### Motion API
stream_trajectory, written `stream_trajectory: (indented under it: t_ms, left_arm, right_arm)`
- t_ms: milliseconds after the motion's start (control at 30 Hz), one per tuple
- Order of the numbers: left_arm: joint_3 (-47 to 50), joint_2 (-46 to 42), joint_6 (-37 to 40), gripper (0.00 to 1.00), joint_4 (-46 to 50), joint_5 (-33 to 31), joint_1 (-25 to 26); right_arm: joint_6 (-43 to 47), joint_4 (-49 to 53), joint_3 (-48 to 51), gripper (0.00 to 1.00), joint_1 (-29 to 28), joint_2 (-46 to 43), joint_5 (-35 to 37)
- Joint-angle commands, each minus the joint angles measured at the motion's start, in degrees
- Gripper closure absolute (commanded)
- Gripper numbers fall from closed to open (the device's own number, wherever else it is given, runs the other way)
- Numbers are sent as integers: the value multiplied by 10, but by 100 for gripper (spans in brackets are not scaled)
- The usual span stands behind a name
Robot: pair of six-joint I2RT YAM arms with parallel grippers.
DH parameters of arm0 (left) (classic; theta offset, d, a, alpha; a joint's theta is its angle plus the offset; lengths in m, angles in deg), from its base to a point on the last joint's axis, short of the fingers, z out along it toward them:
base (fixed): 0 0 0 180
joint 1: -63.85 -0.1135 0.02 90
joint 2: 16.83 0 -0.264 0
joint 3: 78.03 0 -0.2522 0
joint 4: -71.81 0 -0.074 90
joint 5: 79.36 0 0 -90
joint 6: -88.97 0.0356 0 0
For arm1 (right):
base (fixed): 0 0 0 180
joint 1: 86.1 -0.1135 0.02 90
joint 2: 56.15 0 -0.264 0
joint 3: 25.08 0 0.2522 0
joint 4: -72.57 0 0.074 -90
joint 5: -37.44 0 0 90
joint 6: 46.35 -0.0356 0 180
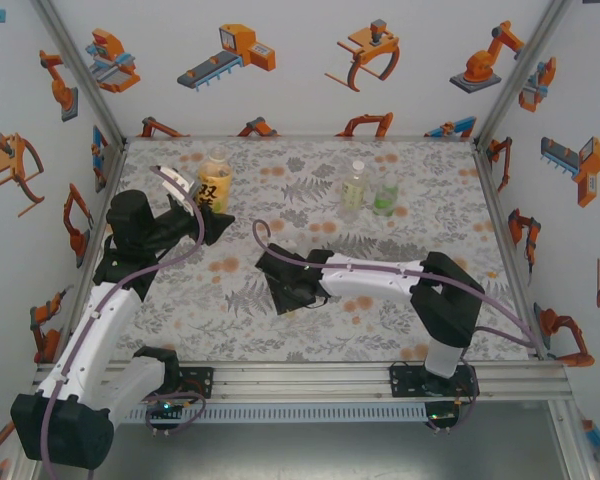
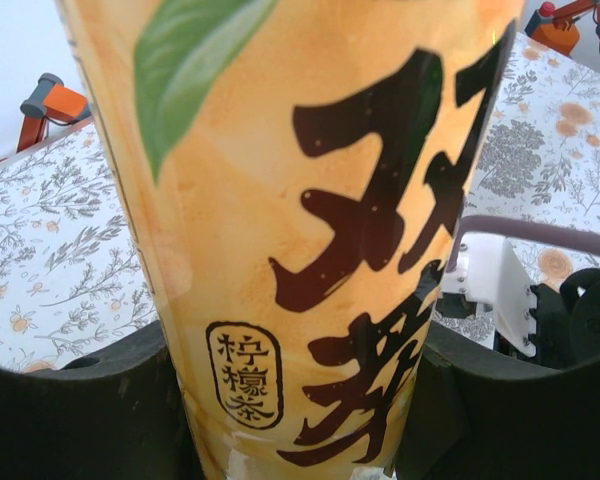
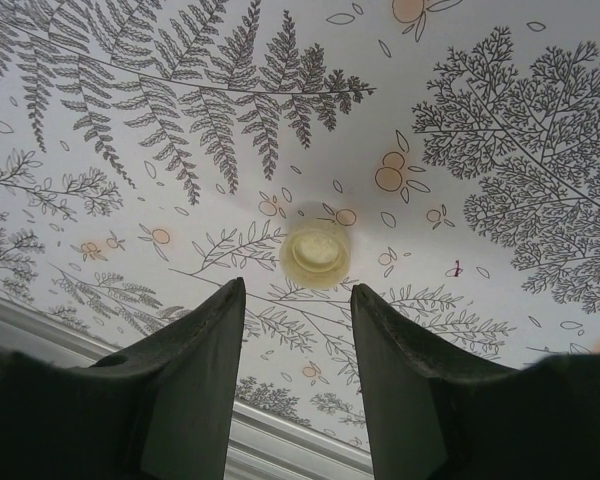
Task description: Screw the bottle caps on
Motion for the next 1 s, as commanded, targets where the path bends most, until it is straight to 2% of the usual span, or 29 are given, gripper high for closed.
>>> stream_trajectory:
  t_ms: [0, 200, 467, 967]
  left_arm:
    - [-9, -6, 8, 92, -9, 8, -4]
    - [-10, -3, 6, 92, -9, 16, -5]
    - [-9, -5, 7, 91, -9, 19, -6]
    - [-12, 3, 6, 90, -6, 24, -6]
  right_arm:
    - [-8, 23, -17, 55, -4, 11, 18]
    - [-11, 19, -22, 51, -5, 37, 19]
    - [-7, 17, -31, 52, -5, 66, 10]
    - [8, 38, -35, 63, 2, 44, 38]
